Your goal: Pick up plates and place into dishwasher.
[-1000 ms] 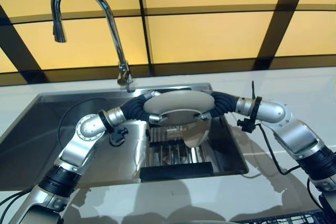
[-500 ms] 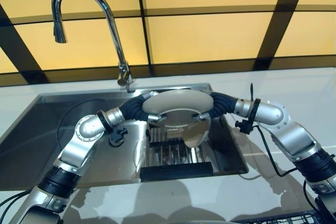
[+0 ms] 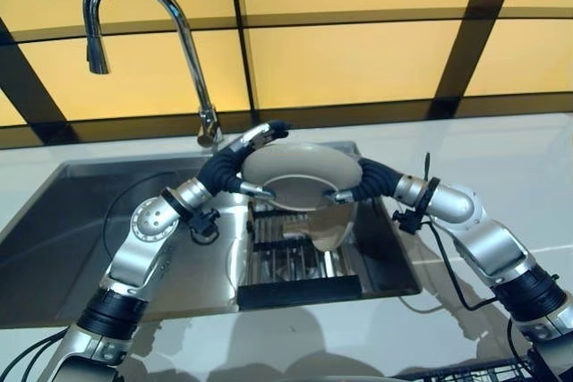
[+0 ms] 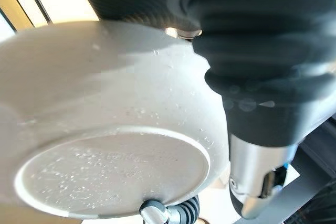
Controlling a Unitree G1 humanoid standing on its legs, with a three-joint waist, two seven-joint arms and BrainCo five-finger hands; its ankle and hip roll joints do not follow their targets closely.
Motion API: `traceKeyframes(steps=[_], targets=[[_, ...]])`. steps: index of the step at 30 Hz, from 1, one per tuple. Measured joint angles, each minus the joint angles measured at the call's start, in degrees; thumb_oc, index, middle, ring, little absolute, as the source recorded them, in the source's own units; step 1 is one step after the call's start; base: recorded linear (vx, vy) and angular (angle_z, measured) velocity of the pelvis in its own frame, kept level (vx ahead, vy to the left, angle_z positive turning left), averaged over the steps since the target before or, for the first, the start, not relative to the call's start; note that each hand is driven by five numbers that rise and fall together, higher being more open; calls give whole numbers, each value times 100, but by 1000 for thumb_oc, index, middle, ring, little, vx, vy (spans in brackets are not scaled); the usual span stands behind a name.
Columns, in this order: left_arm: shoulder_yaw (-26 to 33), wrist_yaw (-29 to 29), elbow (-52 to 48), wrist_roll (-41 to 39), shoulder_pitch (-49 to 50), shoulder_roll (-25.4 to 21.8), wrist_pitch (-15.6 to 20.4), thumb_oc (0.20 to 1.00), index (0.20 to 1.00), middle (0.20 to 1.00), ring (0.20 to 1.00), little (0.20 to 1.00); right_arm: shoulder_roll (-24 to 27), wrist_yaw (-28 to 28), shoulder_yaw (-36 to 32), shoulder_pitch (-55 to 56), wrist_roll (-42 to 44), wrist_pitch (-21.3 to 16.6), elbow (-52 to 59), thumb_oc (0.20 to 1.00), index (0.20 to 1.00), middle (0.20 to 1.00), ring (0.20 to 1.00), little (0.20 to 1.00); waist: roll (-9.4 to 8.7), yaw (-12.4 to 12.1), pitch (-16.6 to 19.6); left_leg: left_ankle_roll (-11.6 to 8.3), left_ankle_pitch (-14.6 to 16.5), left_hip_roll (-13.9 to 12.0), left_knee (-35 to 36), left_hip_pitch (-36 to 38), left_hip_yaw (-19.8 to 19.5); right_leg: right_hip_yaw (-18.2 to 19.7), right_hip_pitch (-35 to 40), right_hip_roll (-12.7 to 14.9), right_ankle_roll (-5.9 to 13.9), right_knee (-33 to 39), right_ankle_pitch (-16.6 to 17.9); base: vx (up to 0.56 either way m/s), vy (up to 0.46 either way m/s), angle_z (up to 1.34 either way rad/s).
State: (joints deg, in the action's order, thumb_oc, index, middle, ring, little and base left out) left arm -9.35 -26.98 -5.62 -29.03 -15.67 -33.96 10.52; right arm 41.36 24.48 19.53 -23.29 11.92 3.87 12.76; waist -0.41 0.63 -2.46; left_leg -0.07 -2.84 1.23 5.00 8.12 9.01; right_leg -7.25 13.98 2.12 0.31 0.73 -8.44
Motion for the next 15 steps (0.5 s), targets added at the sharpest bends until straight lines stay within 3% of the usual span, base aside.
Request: traceKeyframes(steps=[5,12,15], targets=[[232,119,-4,-136,-6,77,-4,1000,1000,1000,1000,1000,-90,-624,-573,208,13,-150,-2,200,200,200,200,200,5,8,-4,3,1,-9,0,12,64,71,-13,-2,11,11,34,-26,-17,-8],[439,129,-66,-338,-19,327,-18,1000,1000,1000,1000,1000,-427,-1276,-767,705,3,-567,237,200,200,200,200,200,45,48,-31,2,2,-39,3,15,177,177,-58,-17,18,43,63,-26,-30,-8],[453,25,-110,-342,78,363,-142,1000,1000,1000,1000,1000,-731,-2076,-1510,764,5,-607,271,200,200,200,200,200,128,59,-76,3,3,-44,3,15,244,246,-92,-17,40,41,81,-30,-33,-12]])
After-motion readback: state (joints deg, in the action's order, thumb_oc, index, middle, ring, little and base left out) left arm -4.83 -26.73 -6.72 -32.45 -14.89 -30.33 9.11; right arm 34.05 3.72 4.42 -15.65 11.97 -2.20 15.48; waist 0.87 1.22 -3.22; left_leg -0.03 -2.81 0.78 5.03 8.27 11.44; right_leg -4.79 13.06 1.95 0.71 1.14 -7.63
